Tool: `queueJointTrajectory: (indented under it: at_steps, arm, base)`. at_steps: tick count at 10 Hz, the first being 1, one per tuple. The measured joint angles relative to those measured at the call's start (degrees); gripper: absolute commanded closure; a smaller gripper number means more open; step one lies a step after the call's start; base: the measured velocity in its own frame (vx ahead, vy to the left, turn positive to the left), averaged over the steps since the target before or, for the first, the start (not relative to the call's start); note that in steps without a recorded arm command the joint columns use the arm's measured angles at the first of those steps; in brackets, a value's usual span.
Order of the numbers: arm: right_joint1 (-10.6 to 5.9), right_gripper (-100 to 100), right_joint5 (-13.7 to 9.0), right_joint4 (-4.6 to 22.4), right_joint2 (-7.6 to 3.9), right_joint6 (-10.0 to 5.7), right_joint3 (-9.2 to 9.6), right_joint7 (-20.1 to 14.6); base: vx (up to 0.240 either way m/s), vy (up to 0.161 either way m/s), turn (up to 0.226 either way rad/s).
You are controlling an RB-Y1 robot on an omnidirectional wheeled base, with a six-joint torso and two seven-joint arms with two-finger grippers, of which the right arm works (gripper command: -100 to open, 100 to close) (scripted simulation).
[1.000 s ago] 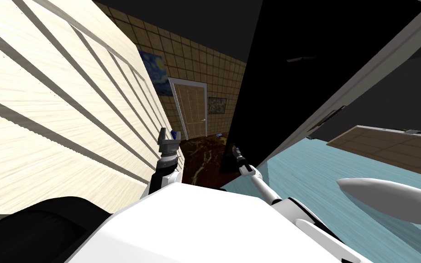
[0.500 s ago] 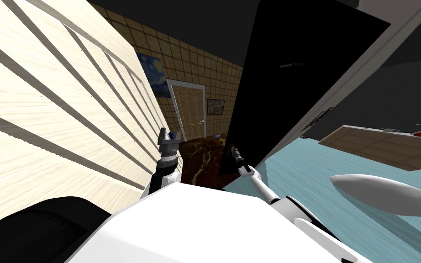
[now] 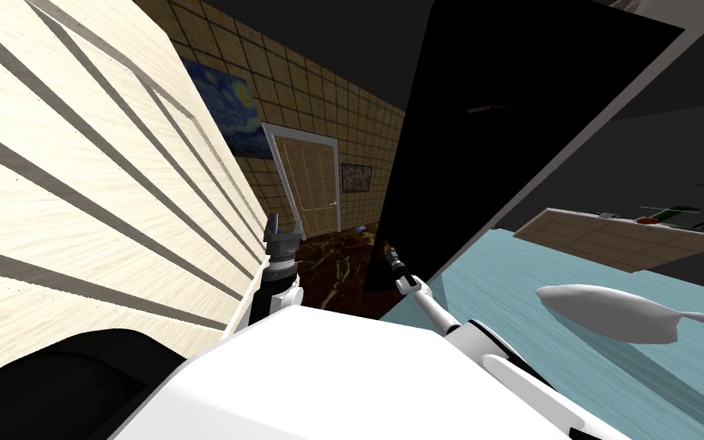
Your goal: Push the door open
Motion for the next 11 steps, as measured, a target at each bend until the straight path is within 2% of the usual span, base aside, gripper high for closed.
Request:
queueJointTrajectory:
  at_steps: [3, 5, 9, 11]
  arm:
    - [-2.01, 100, -0.82, 2.72, 0.57, -1.32, 1.82, -0.82]
    - [-2.77, 100, -1.43, 4.36, 1.16, -2.38, 2.96, -0.99]
    - [-3.61, 100, -2.09, 5.32, 1.08, -2.81, 4.1, -1.49]
    - [-4.23, 100, -2.42, 6.23, 1.55, -3.07, 4.69, -1.51]
  base:
    - [0.139, 0.065, -0.151]
    - [0.114, 0.078, -0.143]
    - [0.047, 0.023, -0.045]
    - [0.054, 0.04, -0.095]
